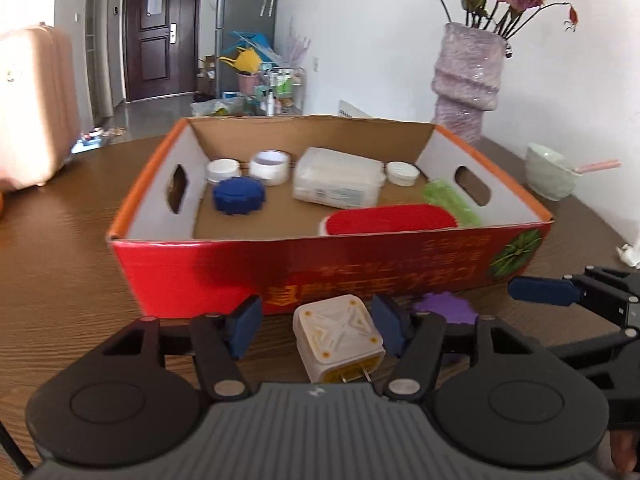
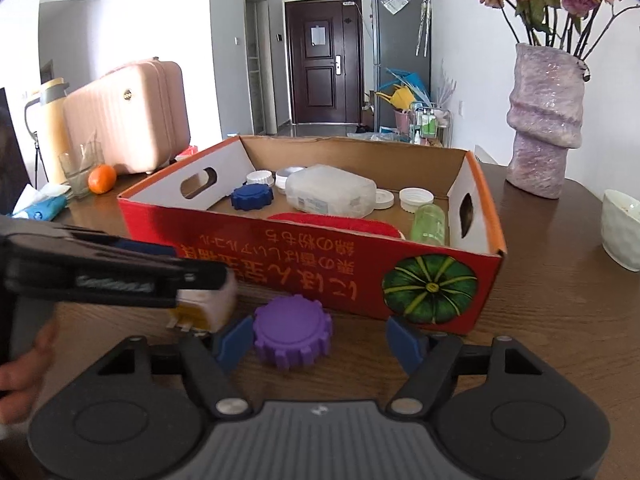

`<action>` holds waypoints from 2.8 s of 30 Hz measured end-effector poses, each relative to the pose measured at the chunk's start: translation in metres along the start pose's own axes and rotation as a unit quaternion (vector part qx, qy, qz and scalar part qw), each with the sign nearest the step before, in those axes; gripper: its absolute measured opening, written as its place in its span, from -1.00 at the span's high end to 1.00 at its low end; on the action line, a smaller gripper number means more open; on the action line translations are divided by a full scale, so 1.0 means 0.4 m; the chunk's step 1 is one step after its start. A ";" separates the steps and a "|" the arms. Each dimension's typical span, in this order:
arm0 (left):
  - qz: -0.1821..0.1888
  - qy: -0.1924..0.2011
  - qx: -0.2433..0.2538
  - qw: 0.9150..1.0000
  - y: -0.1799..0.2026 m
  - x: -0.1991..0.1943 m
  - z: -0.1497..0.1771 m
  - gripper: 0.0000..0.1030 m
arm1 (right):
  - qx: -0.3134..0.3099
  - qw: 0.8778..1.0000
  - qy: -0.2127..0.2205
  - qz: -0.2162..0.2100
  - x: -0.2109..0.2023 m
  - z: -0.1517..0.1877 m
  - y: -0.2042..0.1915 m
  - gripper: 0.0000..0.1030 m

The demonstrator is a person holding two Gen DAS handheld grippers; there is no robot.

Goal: Organize rigid objects
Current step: 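Grasp the beige plug with the left gripper while the right gripper grasps the purple cap, then lift the beige plug with the left gripper while the right gripper carries the purple cap to the box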

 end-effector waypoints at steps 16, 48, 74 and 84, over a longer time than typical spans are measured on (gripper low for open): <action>0.022 -0.003 0.016 1.000 0.016 0.008 0.031 0.24 | -0.023 0.999 -0.009 0.020 0.023 0.032 -0.039 -0.02; -0.017 0.234 -0.060 0.970 -0.139 -0.876 0.368 0.24 | -0.083 0.980 0.178 0.040 -0.643 0.212 -0.414 -0.02; -0.071 0.256 -0.089 0.960 -0.199 -0.986 0.412 0.24 | -0.086 0.958 0.266 0.071 -0.810 0.299 -0.505 -0.02; -0.071 0.281 -0.084 0.953 -0.192 -0.917 0.226 0.24 | -0.089 0.952 0.285 0.065 -0.739 0.181 -0.435 -0.02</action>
Point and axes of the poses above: each gripper's, at about its wrist camera, not at the fingertips, and x roughly the way its jaws point, y to its right, z to its underside, the point moved 9 cm from there along x, roughly the way its jaws point, and after that the axes turned 14 degrees about -z, right-handed, at the moved point
